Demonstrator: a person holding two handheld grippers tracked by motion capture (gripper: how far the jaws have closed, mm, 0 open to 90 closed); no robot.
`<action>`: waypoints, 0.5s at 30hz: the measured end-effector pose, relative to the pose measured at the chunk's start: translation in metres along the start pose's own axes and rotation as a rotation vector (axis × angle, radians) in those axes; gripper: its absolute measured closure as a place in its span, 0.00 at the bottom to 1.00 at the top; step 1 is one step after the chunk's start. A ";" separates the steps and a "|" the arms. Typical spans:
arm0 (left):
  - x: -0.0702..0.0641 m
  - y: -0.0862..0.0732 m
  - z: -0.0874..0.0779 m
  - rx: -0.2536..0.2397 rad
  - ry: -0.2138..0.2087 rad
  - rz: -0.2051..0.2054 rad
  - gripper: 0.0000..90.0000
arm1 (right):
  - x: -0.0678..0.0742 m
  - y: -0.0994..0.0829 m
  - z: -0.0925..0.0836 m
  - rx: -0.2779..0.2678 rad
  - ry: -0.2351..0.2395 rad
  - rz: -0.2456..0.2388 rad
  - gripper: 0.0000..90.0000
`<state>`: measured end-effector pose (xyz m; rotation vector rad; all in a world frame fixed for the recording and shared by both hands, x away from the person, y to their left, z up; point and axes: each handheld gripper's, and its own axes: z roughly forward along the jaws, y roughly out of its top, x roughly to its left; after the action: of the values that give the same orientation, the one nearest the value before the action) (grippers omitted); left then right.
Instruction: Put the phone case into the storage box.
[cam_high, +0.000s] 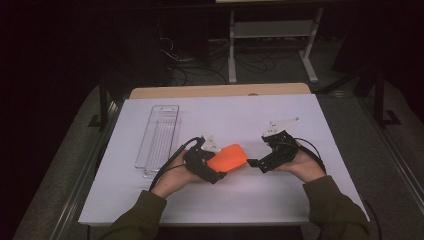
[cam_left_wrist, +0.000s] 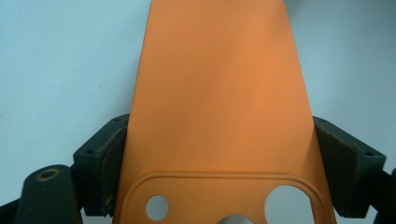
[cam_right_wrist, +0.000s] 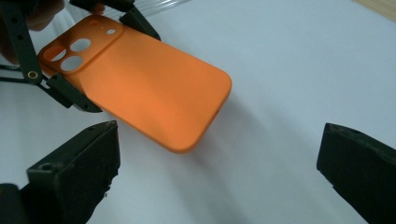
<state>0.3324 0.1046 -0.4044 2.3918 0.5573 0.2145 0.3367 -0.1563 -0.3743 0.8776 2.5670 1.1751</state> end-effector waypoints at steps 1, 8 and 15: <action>0.000 0.000 0.000 -0.003 0.008 -0.006 0.17 | -0.001 -0.001 0.000 -0.005 -0.003 0.004 0.00; 0.003 0.000 -0.001 -0.003 0.021 -0.045 0.17 | 0.005 -0.013 0.002 -0.029 -0.054 0.043 0.00; 0.006 -0.002 -0.002 0.000 0.035 -0.079 0.17 | 0.009 -0.027 0.004 -0.074 -0.111 0.108 0.00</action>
<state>0.3370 0.1097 -0.4037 2.3645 0.6671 0.2226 0.3192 -0.1622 -0.3963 1.0449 2.3998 1.2052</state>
